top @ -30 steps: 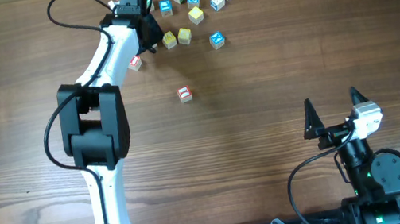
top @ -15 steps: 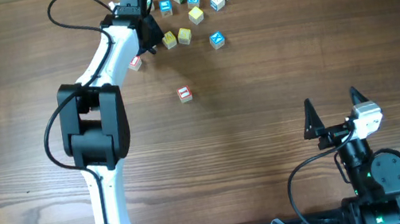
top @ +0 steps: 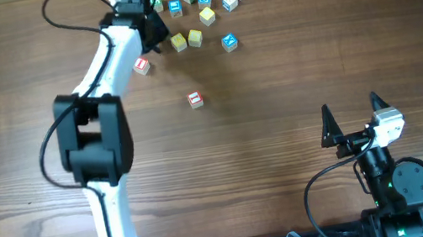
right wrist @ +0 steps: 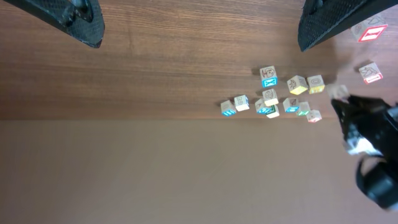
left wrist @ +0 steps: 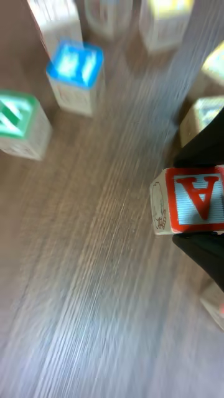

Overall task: Form a circle
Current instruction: 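Carry the red A block toward the placed I block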

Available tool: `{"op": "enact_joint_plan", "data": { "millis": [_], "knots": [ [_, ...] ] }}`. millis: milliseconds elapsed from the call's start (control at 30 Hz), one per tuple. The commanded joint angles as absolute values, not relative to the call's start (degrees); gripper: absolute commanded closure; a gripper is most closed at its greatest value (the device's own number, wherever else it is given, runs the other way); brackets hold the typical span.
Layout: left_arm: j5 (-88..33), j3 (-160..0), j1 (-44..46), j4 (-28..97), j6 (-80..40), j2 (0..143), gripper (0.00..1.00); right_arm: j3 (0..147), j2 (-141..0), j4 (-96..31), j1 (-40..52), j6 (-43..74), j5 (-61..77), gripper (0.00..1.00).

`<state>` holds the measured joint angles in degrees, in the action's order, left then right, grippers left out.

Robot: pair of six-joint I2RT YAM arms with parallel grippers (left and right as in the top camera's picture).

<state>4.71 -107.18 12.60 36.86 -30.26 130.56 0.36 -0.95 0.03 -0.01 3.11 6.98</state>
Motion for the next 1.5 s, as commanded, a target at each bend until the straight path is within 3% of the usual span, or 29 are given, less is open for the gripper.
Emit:
{"op": "enact_joint_plan", "data": {
  "millis": [0,233,567,967,1467],
  "knots": [
    [5.4,-107.3,12.3,39.9,-30.0,119.4,0.73,0.3,-1.0,0.3,-0.3,2.6,6.0,0.00],
    [-1.0,-107.3,12.3,51.6,-30.0,109.8,0.75,0.3,-1.0,0.3,-0.3,2.6,6.0,0.00],
    [-1.4,-104.9,18.9,65.3,-27.0,109.5,0.72,0.3,-1.0,0.3,-0.3,2.6,6.0,0.00],
    [-0.4,-89.7,20.6,65.1,-34.0,109.5,0.69,0.3,-1.0,0.3,-0.3,2.6,6.0,0.00],
    [-0.5,-75.0,20.7,49.6,-43.0,109.5,0.65,0.3,-1.0,0.3,-0.3,2.6,6.0,0.00]
  ]
}}
